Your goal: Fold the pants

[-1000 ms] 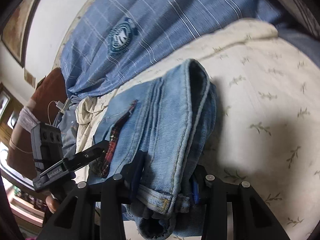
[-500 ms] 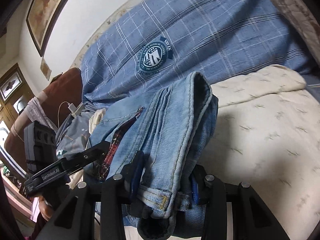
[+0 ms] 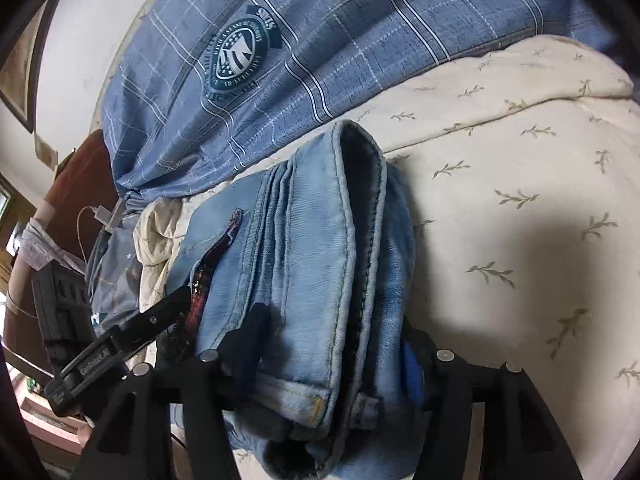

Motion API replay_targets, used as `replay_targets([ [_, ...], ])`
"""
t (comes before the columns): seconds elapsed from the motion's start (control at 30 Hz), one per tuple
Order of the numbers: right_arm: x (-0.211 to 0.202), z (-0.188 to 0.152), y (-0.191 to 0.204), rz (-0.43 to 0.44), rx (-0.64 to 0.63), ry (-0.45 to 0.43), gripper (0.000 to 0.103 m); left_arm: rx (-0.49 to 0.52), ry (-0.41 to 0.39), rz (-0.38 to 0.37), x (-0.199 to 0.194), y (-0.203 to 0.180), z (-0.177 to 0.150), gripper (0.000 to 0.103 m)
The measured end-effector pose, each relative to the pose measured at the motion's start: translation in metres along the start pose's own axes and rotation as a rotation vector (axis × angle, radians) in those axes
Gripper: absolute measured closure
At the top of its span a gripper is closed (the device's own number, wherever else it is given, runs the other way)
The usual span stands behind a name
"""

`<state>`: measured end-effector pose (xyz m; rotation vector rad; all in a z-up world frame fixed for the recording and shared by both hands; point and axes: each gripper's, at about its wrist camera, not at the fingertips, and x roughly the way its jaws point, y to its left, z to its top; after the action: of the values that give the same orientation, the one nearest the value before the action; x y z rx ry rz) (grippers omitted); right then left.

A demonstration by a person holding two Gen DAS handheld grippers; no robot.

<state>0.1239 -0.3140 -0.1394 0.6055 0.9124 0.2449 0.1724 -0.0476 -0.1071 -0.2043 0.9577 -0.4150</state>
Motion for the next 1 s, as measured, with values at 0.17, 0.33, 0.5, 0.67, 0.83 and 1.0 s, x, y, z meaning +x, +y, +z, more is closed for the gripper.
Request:
replay_targets([
  [0.17,-0.046,-0.012,0.011,-0.068,-0.083,-0.105,0.036,0.025,-0.099,0.053,-0.039,-0.008,-0.011,0.015],
  [0.33,-0.099,-0.037,0.036,-0.200,-0.231,-0.326,0.034,0.085,-0.245,0.193,-0.086,-0.030,-0.026,0.011],
  [0.5,-0.132,-0.066,0.065,-0.226,-0.319,-0.452,0.033,0.178,-0.295,0.340,-0.121,-0.056,-0.050,0.005],
  [0.67,-0.158,-0.086,0.092,-0.205,-0.336,-0.497,0.033,0.287,-0.314,0.466,-0.152,-0.082,-0.065,0.005],
  [0.83,-0.189,-0.098,0.117,-0.202,-0.350,-0.540,0.033,0.347,-0.388,0.519,-0.189,-0.105,-0.076,0.001],
  [1.0,-0.213,-0.111,0.140,-0.207,-0.396,-0.577,0.032,0.362,-0.437,0.510,-0.222,-0.118,-0.085,0.001],
])
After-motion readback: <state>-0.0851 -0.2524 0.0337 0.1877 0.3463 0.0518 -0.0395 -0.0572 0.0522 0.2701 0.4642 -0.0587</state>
